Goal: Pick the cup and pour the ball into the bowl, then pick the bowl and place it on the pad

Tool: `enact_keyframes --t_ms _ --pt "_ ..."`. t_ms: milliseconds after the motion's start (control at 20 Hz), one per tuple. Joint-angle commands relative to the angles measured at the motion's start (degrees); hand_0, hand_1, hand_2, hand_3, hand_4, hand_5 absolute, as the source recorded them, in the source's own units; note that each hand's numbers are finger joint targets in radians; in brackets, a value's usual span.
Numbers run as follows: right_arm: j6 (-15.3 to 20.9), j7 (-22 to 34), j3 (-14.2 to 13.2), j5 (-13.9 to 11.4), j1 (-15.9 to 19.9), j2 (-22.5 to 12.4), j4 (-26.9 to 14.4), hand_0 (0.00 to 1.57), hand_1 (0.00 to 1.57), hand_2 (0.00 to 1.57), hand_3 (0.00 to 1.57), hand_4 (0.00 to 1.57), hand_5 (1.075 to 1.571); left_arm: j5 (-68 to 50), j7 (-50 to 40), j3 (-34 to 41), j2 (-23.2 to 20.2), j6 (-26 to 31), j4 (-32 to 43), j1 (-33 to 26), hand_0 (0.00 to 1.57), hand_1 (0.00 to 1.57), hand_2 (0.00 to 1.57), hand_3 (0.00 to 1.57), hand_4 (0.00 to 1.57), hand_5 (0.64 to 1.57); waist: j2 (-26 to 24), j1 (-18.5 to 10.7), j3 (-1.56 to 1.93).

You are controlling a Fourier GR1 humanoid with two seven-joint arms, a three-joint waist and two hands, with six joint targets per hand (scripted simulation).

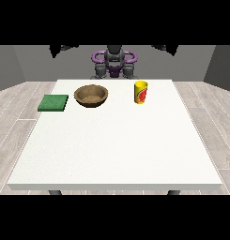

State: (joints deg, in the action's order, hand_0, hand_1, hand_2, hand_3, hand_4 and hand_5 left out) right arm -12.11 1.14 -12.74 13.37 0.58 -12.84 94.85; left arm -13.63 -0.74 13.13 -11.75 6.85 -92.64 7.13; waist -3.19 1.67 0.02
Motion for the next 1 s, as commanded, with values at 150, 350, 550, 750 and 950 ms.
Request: enact_keyframes --t_ms 150,350,550,750,950 --pt "-1.37 -9.09 1.53 -2.85 2.10 2.21 -3.69 0.00 0.00 0.00 0.00 0.00 1.570 3.87 11.87 0.75 1.38 -1.01 8.07 3.93 0.00 0.00 0.00 0.00 0.00 1.529 8.03 1.75 -0.02" --pt "-1.50 -8.80 0.60 -2.48 4.46 0.97 -4.19 0.00 0.00 0.00 0.00 0.00 1.571 8.41 22.32 -2.15 6.90 -3.92 13.26 2.95 0.00 0.00 0.00 0.00 0.00 1.526 12.17 3.52 -0.04" --pt "-2.52 -10.98 0.09 -2.47 4.03 1.12 -6.06 0.00 0.00 0.00 0.00 0.00 1.571 8.09 28.80 -0.63 5.79 -2.27 23.27 4.41 0.00 0.00 0.00 0.00 0.00 1.519 10.94 3.25 -0.03" --pt "-2.36 -12.58 -1.07 -2.02 7.61 0.32 -7.01 0.00 0.00 0.00 0.00 0.00 1.570 10.91 36.20 -1.22 8.33 -6.02 29.31 7.75 0.00 0.00 0.00 0.00 0.00 1.523 15.93 5.00 -0.05" --pt "-6.47 -14.18 -1.01 -1.70 4.72 -0.96 -9.36 0.00 0.00 0.00 0.00 0.00 1.570 11.87 41.05 -0.07 7.98 -7.91 37.60 9.36 0.00 0.00 0.00 0.00 0.00 1.517 14.69 5.63 -0.04"
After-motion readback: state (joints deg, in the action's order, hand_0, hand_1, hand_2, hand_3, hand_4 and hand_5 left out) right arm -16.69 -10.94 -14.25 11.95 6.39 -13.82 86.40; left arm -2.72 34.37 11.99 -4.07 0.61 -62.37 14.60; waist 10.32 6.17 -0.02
